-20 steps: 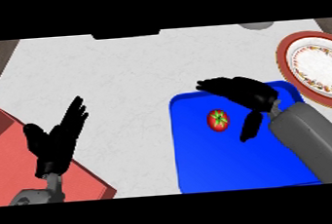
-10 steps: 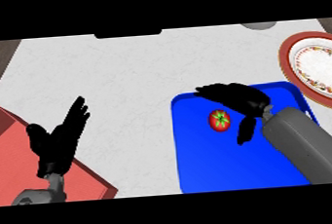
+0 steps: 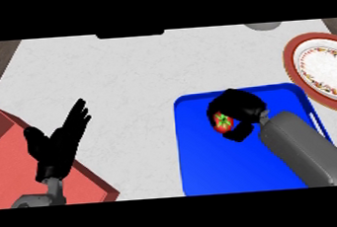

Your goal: Pick the tomato from the tray and place it in the plate

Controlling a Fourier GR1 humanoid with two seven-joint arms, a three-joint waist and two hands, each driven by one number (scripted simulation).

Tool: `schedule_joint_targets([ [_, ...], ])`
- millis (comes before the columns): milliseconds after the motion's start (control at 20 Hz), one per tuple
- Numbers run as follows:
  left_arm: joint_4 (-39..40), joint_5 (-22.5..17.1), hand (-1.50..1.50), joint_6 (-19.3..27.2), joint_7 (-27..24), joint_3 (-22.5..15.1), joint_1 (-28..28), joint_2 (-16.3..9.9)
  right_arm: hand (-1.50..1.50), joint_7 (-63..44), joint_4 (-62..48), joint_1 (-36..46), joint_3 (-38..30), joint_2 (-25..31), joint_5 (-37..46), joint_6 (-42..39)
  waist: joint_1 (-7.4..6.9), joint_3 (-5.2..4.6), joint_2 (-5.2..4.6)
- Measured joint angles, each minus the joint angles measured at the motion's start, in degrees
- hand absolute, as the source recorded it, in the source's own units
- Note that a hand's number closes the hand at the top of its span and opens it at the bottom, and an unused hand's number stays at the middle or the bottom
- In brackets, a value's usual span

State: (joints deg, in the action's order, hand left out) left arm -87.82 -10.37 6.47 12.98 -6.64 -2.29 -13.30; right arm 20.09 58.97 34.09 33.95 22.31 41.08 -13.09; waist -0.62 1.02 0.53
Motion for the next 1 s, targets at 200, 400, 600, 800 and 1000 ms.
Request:
schedule_joint_targets([
  [200,0.72,0.48,0.00,0.01,0.26,0.35,-0.45,0.57,1.50,1.43,-0.94,0.00,-0.38,-1.06,1.96,2.73,0.21,0.00,0.15],
  [400,-0.15,0.54,0.00,-0.74,-0.78,0.79,0.79,0.63,1.50,3.34,-0.21,-1.04,-3.17,-1.50,1.13,6.34,0.47,0.10,0.19],
  [600,-0.86,0.23,0.00,-0.25,-0.49,2.26,2.79,0.42,1.50,1.68,6.52,-9.59,-6.76,1.11,-1.40,10.76,3.38,0.08,0.86],
  [800,-2.14,0.08,0.00,0.65,0.42,3.72,5.06,0.10,1.50,1.63,14.65,-19.53,-11.39,3.81,-4.95,16.82,6.29,0.11,1.44],
  [1000,-3.23,0.08,0.00,0.72,0.81,4.22,6.11,0.10,1.50,1.33,24.90,-27.68,-17.09,6.13,-9.67,21.18,6.91,-0.02,1.46],
])
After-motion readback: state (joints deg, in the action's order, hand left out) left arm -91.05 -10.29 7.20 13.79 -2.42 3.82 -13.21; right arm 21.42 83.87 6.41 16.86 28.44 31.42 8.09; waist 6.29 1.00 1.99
